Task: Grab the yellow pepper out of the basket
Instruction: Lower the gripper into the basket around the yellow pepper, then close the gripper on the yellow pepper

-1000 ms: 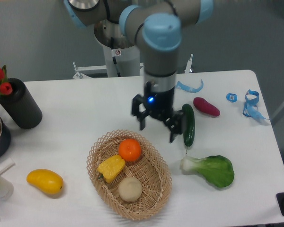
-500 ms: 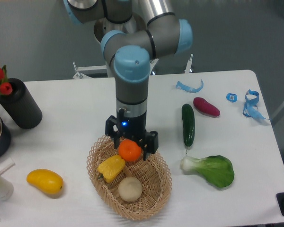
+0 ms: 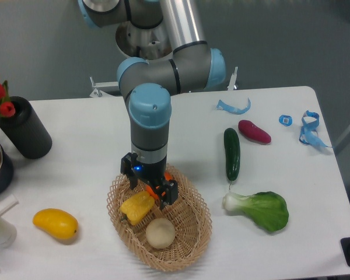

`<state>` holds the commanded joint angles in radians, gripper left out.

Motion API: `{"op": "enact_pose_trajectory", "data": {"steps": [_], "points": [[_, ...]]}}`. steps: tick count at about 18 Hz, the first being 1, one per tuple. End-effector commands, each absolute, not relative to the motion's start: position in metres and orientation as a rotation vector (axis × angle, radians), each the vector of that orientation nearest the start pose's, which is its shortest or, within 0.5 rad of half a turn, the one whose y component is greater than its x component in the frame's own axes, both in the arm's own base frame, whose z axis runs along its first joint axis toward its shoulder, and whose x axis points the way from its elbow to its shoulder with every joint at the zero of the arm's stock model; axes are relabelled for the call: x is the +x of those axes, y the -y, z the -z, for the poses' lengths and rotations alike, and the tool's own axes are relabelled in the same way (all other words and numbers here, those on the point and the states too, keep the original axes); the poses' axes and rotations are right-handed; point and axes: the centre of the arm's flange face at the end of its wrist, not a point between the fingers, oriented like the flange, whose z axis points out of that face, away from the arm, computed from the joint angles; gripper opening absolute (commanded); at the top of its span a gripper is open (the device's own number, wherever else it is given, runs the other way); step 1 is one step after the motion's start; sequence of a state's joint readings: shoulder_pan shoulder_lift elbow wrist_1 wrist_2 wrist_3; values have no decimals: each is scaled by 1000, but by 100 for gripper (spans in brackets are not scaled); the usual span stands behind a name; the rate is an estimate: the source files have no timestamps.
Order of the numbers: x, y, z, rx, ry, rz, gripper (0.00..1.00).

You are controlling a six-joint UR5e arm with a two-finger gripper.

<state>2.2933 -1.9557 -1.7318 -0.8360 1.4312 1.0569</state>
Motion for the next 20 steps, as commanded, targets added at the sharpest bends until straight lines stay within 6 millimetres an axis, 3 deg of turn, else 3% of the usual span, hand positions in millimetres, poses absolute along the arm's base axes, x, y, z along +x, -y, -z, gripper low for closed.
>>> {"op": "enact_pose_trajectory", "data": {"steps": [6, 11, 20], "points": [[-288, -561, -257, -2870, -438, -4, 100], [-285, -567, -257, -2833, -338, 68, 100], [-284, -566, -235, -2861, -315, 112, 100]]}}
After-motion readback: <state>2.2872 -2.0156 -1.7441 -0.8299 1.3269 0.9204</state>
